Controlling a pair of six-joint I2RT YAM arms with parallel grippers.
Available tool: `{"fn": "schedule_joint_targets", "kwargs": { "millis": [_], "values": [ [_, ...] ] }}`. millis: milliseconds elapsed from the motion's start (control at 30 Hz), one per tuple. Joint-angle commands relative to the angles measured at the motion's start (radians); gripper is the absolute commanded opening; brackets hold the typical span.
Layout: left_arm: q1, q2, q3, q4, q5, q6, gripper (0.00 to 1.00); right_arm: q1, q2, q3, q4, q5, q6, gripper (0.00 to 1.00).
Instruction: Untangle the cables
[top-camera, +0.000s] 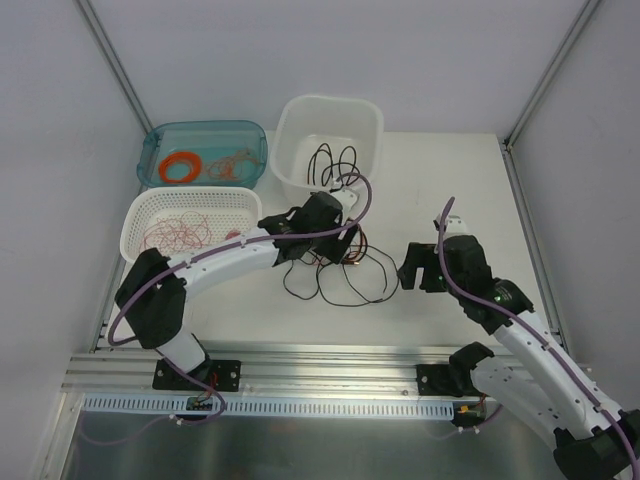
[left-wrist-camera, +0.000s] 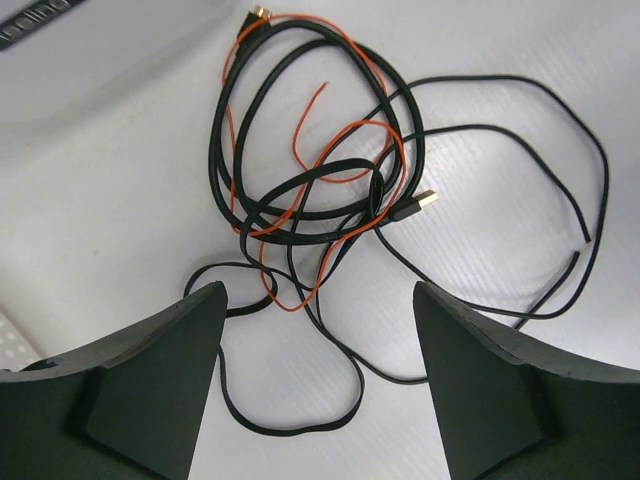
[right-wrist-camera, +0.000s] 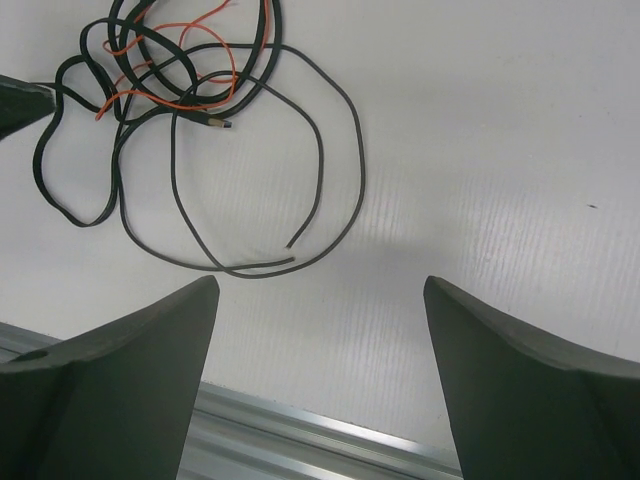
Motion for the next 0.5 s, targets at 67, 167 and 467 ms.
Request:
{"fn": "schedule_joint_targets", "kwargs": {
  "millis": [67,167,467],
  "values": [
    [0.007,-0.085,-0.001,0.013,-0.053,-0.001,0.7,-0.005,-0.04,0.031,-0.031,0.06,-0.012,0.89],
    [0.041,-0.071,0.034,0.013,-0.033,0.004,0.62,-0.004,-0.053,0.034,-0.034,0.06,-0.015,0.89],
    [0.061,0.03,0.07,0.01,0.163,0.028,0.42,-0.004,-0.061,0.029,-0.053,0.058,-0.014,0.89]
  ]
}}
